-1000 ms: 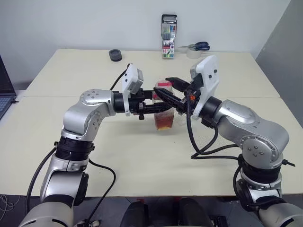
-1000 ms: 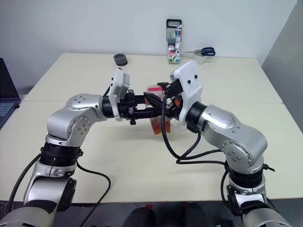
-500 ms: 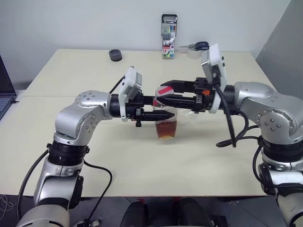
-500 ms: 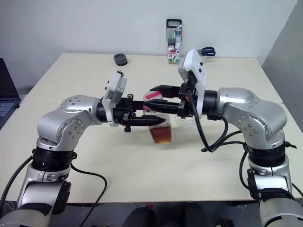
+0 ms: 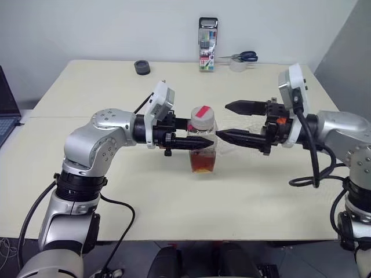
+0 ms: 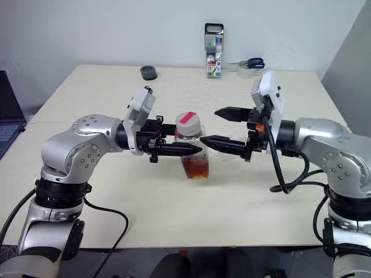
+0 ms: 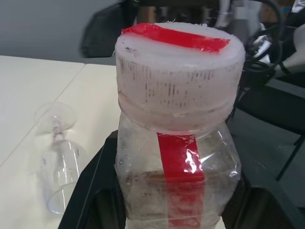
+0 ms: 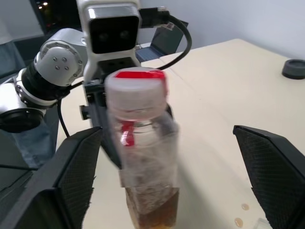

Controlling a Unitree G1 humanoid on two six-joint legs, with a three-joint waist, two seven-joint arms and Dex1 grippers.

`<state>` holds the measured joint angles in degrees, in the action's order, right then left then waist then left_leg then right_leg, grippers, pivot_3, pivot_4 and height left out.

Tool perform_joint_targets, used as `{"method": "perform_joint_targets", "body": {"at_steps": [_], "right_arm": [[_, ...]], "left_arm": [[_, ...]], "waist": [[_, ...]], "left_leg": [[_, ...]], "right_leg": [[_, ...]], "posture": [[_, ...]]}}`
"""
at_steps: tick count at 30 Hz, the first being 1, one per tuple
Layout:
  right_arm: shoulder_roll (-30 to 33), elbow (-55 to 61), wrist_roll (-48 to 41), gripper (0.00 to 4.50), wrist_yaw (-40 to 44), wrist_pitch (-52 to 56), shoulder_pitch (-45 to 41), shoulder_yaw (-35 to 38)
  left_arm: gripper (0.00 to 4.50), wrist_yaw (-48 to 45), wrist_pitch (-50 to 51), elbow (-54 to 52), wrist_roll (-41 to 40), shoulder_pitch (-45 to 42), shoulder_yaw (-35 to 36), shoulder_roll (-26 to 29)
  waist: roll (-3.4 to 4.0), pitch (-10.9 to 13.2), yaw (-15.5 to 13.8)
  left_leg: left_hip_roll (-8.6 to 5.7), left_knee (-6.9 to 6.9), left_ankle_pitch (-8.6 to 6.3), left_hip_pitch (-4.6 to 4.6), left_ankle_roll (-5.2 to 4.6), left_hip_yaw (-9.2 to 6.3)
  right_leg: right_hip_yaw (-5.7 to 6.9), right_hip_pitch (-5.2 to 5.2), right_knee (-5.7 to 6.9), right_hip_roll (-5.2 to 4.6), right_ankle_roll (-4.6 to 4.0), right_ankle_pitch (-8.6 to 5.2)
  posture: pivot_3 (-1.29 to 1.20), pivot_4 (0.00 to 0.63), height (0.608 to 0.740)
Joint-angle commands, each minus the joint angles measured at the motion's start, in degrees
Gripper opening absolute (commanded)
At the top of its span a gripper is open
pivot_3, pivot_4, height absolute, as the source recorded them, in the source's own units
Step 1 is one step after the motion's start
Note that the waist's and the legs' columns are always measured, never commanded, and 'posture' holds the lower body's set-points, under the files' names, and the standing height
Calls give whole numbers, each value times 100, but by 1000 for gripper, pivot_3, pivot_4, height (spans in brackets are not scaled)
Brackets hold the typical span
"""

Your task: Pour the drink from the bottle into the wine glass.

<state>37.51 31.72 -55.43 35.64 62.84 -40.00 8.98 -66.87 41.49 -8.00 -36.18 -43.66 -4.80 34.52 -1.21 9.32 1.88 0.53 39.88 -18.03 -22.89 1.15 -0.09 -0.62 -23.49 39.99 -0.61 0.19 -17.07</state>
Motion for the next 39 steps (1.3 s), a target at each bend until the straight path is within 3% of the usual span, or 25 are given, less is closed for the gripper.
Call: {"method": "perform_joint_targets", "body": {"at_steps": [1, 7, 16, 20, 25, 35, 39], "right_arm": [[-330, 534, -146, 4476, -983, 36, 18, 141], [-1213, 677, 373, 4476, -2142, -173, -319, -521], [-1579, 544, 600, 4476, -2312, -365, -379, -816], [-1482, 589, 578, 3545, -2175, -343, -273, -897], [-1360, 550, 620, 1798, -1988, -386, -234, -988], [-1292, 400, 643, 1782, -1783, -533, -294, -879], [-757, -184, 244, 1782, -733, -644, -546, -457]], "left_arm": [[2065, 150, -177, 0, 35, -36, 174, -43], [2065, 179, -287, 134, 162, -95, 49, -123], [2065, 139, -329, 125, 249, -111, -16, -154], [2065, 134, -327, 106, 250, -107, 0, -147], [2065, 151, -343, 106, 263, -119, 21, -159], [2065, 157, -317, -1, 225, -75, 55, -128], [2065, -208, -175, -358, -75, -3, 40, 9]], "waist": [[0, 0, 5], [1, 0, -2], [1, 0, -14], [1, 0, -13], [1, 0, -14], [1, 0, -14], [1, 1, -15]], "left_leg": [[1, 1, 0, 0, 0, 0], [-1, 3, 2, 0, 3, 2], [-4, 2, 4, -3, 7, 2], [-3, 2, 3, -3, 6, 2], [-3, 2, 2, -3, 4, 2], [-3, 2, 1, -2, 2, 1], [-4, 2, 1, -3, 2, 1]], "right_leg": [[0, 0, 1, 1, 0, 0], [-2, -1, 2, 2, 0, 0], [-2, -2, -2, 1, 0, 0], [-1, -2, -1, 1, 0, 0], [-1, -2, -1, 1, 0, 0], [-1, -2, -1, 1, 0, 0], [-1, -2, -3, 1, 0, 0]], "posture": [[0, 150, 740], [0, 150, 740], [0, 150, 740], [0, 150, 740], [0, 150, 740], [0, 150, 740], [0, 150, 740]]}}
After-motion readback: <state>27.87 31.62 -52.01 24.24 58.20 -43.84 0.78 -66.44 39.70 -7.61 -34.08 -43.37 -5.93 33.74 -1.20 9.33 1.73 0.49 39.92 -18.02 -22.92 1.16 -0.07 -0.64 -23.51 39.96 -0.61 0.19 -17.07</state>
